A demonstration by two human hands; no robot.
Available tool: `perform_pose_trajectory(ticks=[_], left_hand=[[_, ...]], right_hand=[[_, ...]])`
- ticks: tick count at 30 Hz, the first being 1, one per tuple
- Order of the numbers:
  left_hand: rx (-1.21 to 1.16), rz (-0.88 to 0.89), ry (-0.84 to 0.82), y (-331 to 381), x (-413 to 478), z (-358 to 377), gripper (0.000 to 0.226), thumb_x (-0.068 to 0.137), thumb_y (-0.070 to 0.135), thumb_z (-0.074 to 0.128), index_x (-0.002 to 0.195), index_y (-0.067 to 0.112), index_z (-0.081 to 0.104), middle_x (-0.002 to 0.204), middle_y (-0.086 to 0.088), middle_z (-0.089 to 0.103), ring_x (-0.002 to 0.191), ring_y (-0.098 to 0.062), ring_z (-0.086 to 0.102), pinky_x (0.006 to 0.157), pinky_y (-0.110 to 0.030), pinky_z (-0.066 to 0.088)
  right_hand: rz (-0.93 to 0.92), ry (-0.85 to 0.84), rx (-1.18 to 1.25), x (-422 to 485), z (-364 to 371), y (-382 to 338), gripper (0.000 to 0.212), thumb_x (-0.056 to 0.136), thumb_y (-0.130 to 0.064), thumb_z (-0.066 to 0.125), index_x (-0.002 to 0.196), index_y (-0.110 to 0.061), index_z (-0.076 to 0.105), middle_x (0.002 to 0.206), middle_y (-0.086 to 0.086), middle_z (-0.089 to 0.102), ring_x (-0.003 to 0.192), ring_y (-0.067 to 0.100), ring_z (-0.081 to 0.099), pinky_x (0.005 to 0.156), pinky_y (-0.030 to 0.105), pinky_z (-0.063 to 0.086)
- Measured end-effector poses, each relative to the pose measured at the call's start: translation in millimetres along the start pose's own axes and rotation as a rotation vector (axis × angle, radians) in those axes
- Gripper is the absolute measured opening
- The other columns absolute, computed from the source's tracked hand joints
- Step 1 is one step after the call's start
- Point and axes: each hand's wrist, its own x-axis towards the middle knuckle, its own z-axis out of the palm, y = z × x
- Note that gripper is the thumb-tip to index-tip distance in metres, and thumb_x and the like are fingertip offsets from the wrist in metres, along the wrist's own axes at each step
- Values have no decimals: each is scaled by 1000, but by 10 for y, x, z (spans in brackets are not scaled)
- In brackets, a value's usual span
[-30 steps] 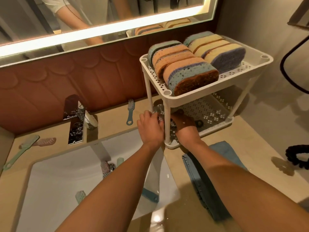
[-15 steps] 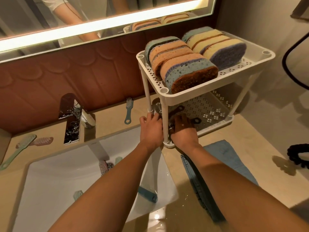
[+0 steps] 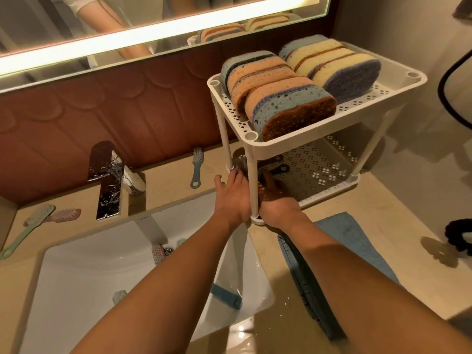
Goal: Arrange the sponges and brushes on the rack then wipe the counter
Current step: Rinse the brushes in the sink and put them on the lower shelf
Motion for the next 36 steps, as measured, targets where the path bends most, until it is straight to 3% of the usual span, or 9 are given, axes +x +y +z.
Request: perform_pose_trajectory(ticks=[2,5,9,13,21,27,30,33,36], left_hand=[[0,6,-21,-6,-5,-10,78,87,55,59,153,24,31,156,-7,37,148,-29,22,116,-69,14],[-19,1,-45,18,3,-54,78,86,58,61,151,23,34,155,-9,36,147,-31,21,117,-65,16],[-22,-1,-92,37,-4,-128,81,85,58,63,151,22,32,155,-10,33,146,-31,20,116,-61,18],[-38,-11,-99,45,-27,-158,79,87,57,63,151,22,30,156,-10,31,146,-31,20,116,-61,18],[-43,-17,-119,59,-32,-163,81,87,57,64,151,23,29,156,-10,29,146,-30,18,116,-60,18],[-9,2,-135,69,23,-259,81,82,51,70,149,21,36,151,-13,36,143,-32,23,117,-61,17],[8,26,-108,69,39,-323,70,86,46,67,145,20,42,145,-12,42,140,-31,28,117,-59,18],[-64,10,23,26,-98,-350,47,94,41,56,137,22,49,140,-6,49,133,-27,37,111,-52,25],[-103,16,82,-29,-343,-377,41,102,37,42,141,25,45,149,-2,44,136,-24,38,110,-47,28]], right_hand=[[39,-95,-93,4,-1,-10,46,100,-50,36,143,-34,33,126,6,55,107,37,59,80,40,45],[14,-52,-65,-56,-58,-42,50,97,-58,39,141,-38,26,133,7,52,113,40,58,90,46,51],[-57,-50,-130,-163,-163,-96,43,99,-50,48,138,-37,37,135,2,53,123,37,54,100,46,50],[-71,-33,-90,-170,-175,-110,48,100,-52,46,145,-43,30,143,-1,48,129,36,49,103,47,48],[-74,-40,-156,-159,-154,-103,49,99,-48,48,146,-39,34,144,-1,48,131,35,47,105,46,47],[-102,31,-139,-133,-112,-75,39,98,-42,52,135,-30,48,135,1,53,125,33,52,100,38,49],[-99,82,-143,-147,-84,-47,13,101,-31,49,99,-20,56,106,1,58,114,26,57,83,22,47],[-199,185,-128,-223,-169,-51,13,96,-17,51,106,-16,61,110,7,63,103,29,60,90,41,50],[-215,181,-276,-411,-280,-77,15,97,-20,49,102,-17,62,105,6,68,98,29,62,88,41,46]])
